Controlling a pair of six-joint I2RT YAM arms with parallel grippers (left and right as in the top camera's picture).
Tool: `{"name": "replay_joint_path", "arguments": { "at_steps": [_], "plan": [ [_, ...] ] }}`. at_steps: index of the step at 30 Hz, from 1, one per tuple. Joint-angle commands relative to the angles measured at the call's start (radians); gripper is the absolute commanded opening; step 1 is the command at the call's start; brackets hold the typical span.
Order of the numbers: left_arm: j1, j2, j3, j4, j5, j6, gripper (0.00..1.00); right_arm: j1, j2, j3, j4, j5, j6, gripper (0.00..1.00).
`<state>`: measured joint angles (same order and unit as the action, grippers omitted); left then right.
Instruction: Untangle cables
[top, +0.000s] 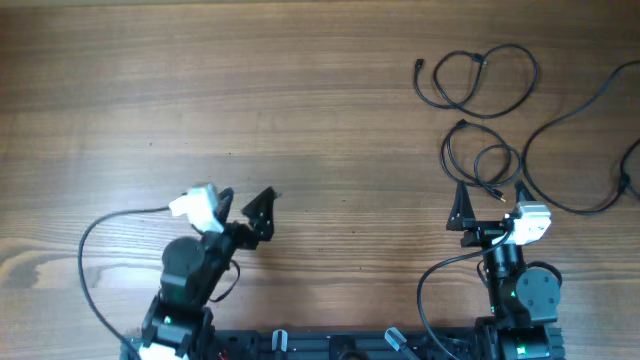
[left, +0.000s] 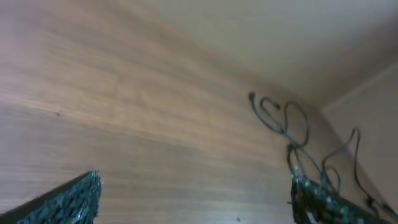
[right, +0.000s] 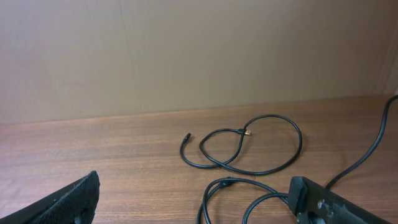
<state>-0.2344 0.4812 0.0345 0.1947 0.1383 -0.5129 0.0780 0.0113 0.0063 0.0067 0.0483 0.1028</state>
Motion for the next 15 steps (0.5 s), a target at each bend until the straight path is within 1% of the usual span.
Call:
{"name": "replay_joint_path", "arguments": {
  "at_steps": [1,4,6,9,12,14,15],
  "plan": [
    [0.05,-0.134,-0.029,-0.091,-0.008,0.031,1.0,0.003,-0.008,-0.001,0.003,-0.013,-0.014,1.0],
    [0.09,-0.311,-0.029,-0.267,-0.01,0.12,1.0,0.003,-0.008,-0.001,0.003,-0.013,-0.014,1.0],
    [0.106,-0.393,-0.029,-0.263,0.007,0.199,1.0,0.003,-0.008,-0.001,0.003,-0.013,-0.014,1.0],
    [0.142,-0.478,-0.029,-0.259,0.012,0.27,1.0,0.003,-0.008,-0.001,0.003,-0.013,-0.014,1.0],
    [0.195,-0.478,-0.029,-0.262,0.022,0.326,1.0,0.003,-0.008,-0.001,0.003,-0.013,-0.014,1.0],
    [0.203,-0.478,-0.029,-0.262,0.02,0.371,1.0,0.003,-0.008,-0.001,0.003,-0.013,-0.014,1.0],
    [0.203,-0.478,-0.029,-0.26,0.02,0.372,1.0,0.003,-0.008,-0.001,0.003,-0.013,-0.014,1.0]
  ]
}}
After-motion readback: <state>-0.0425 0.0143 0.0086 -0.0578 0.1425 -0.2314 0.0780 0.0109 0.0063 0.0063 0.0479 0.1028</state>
